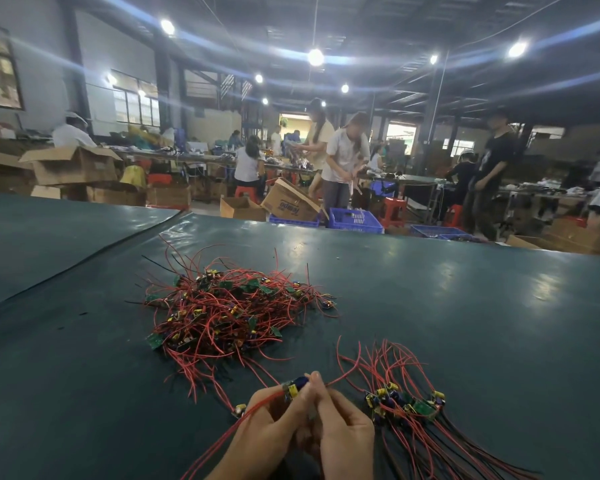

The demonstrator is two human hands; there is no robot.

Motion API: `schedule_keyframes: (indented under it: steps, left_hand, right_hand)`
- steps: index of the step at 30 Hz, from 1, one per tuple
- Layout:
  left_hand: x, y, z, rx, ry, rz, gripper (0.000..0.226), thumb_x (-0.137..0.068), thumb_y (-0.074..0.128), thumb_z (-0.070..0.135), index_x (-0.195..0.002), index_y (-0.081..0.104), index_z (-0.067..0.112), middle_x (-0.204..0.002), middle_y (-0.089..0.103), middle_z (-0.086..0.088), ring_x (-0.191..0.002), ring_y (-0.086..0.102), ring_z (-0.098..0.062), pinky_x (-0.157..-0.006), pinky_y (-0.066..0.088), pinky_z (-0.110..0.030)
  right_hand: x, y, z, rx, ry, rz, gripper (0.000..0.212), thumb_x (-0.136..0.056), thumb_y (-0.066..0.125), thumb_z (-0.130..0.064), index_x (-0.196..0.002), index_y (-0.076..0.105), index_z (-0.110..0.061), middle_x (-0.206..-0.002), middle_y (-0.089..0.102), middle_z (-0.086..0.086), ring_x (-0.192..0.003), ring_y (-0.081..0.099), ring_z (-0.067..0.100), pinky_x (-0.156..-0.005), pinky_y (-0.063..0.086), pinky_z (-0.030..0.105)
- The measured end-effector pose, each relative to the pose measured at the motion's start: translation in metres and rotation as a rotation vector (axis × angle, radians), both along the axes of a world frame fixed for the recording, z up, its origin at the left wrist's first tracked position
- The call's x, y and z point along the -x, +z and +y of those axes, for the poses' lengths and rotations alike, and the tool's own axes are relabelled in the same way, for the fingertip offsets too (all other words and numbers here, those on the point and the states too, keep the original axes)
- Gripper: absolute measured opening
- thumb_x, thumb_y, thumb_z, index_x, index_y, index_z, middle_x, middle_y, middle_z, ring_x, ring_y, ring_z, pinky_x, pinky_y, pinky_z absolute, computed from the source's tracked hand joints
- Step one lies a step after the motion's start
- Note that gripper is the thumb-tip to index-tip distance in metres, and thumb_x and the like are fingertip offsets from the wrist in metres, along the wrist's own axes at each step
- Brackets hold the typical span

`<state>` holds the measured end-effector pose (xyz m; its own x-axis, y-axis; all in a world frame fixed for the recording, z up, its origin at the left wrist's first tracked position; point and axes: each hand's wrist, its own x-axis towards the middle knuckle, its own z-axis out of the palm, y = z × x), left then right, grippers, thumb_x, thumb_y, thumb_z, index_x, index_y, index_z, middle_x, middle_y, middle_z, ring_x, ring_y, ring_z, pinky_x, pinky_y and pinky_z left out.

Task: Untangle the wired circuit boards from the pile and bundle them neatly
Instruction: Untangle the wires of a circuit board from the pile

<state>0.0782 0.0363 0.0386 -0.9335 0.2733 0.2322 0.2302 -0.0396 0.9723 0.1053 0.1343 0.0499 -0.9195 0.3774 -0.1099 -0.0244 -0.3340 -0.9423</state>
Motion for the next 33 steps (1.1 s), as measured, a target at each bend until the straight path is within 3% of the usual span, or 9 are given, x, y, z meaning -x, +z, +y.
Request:
schedule_keyframes:
  steps: [3,6,11,13,15,18,23,26,33]
  left_hand:
    - [0.001,-0.001,-0.002,-0.029,0.044,0.035,0.038,-0.079,0.060,0.045,-0.061,0.065,0.012,-0.056,0.058,-0.002,-0.056,0.054,-0.012,-0.055,0.043,-0.022]
    - [0.002,-0.003,0.000,-0.021,0.070,0.029,0.037,-0.085,0.057,0.036,-0.055,0.060,0.013,-0.051,0.053,-0.003,-0.051,0.050,-0.013,-0.051,0.040,-0.022]
    - [0.005,-0.007,0.001,0.016,0.129,0.059,0.043,-0.093,0.057,0.012,-0.050,0.056,0.012,-0.047,0.050,-0.007,-0.047,0.044,-0.016,-0.050,0.034,-0.027]
    - [0.005,-0.007,0.002,0.027,0.139,0.086,0.043,-0.094,0.056,0.011,-0.050,0.054,0.010,-0.047,0.049,-0.007,-0.048,0.043,-0.016,-0.052,0.033,-0.030]
    - [0.005,-0.007,0.003,0.041,0.144,0.117,0.046,-0.094,0.055,0.013,-0.049,0.052,0.009,-0.046,0.049,-0.006,-0.047,0.043,-0.015,-0.052,0.034,-0.030]
    - [0.005,-0.007,0.002,0.057,0.130,0.135,0.053,-0.095,0.055,0.027,-0.045,0.052,0.010,-0.041,0.052,-0.003,-0.043,0.047,-0.013,-0.051,0.039,-0.028]
    - [0.006,-0.003,0.001,0.020,0.101,0.129,0.055,-0.078,0.051,0.055,-0.042,0.052,0.014,-0.040,0.053,-0.004,-0.042,0.047,-0.013,-0.051,0.041,-0.026]
    - [0.009,-0.004,-0.002,-0.005,0.088,0.144,0.055,-0.078,0.050,0.055,-0.040,0.052,0.016,-0.039,0.052,-0.004,-0.043,0.047,-0.014,-0.059,0.046,-0.035]
    - [0.008,-0.006,-0.003,0.033,0.022,0.098,0.057,-0.080,0.049,0.059,-0.048,0.056,0.013,-0.048,0.058,-0.006,-0.049,0.052,-0.016,-0.057,0.043,-0.026]
  right_hand:
    - [0.001,-0.001,-0.003,0.004,0.008,-0.027,0.022,-0.081,0.073,-0.017,-0.062,0.077,-0.007,-0.065,0.071,0.020,-0.061,0.068,0.027,-0.066,0.058,0.038]
    - [0.001,-0.002,-0.002,0.022,-0.009,-0.027,0.022,-0.081,0.073,-0.014,-0.061,0.077,-0.006,-0.056,0.067,0.017,-0.049,0.062,0.017,-0.051,0.053,0.027]
    - [0.003,-0.004,0.002,-0.029,-0.062,-0.014,0.026,-0.081,0.075,-0.015,-0.055,0.075,-0.009,-0.043,0.057,-0.001,-0.037,0.048,0.001,-0.046,0.041,0.018]
    - [0.006,-0.004,0.003,-0.028,-0.086,0.005,0.026,-0.081,0.075,-0.012,-0.054,0.076,-0.012,-0.049,0.065,0.000,-0.042,0.055,0.001,-0.049,0.045,0.016]
    - [0.009,-0.004,0.004,-0.021,-0.108,0.024,0.028,-0.081,0.075,-0.011,-0.053,0.076,-0.015,-0.060,0.071,0.006,-0.052,0.062,0.002,-0.056,0.049,0.013]
    - [0.013,-0.004,0.011,0.008,-0.166,-0.026,0.025,-0.080,0.077,-0.017,-0.055,0.076,-0.013,-0.062,0.069,0.013,-0.057,0.062,0.010,-0.071,0.054,0.028]
    - [0.020,-0.004,0.033,0.114,-0.318,-0.082,0.022,-0.075,0.081,-0.023,-0.056,0.075,-0.013,-0.039,0.048,-0.005,-0.030,0.033,0.003,-0.038,0.035,0.018]
    - [0.023,-0.005,0.045,0.253,-0.420,-0.072,0.015,-0.074,0.082,-0.019,-0.070,0.073,-0.007,-0.040,0.052,-0.002,-0.028,0.030,0.005,-0.031,0.030,0.016]
    - [0.020,-0.003,0.048,0.277,-0.396,0.027,0.018,-0.076,0.077,-0.030,-0.074,0.076,-0.011,-0.048,0.055,-0.008,-0.033,0.030,0.005,-0.032,0.029,0.017]
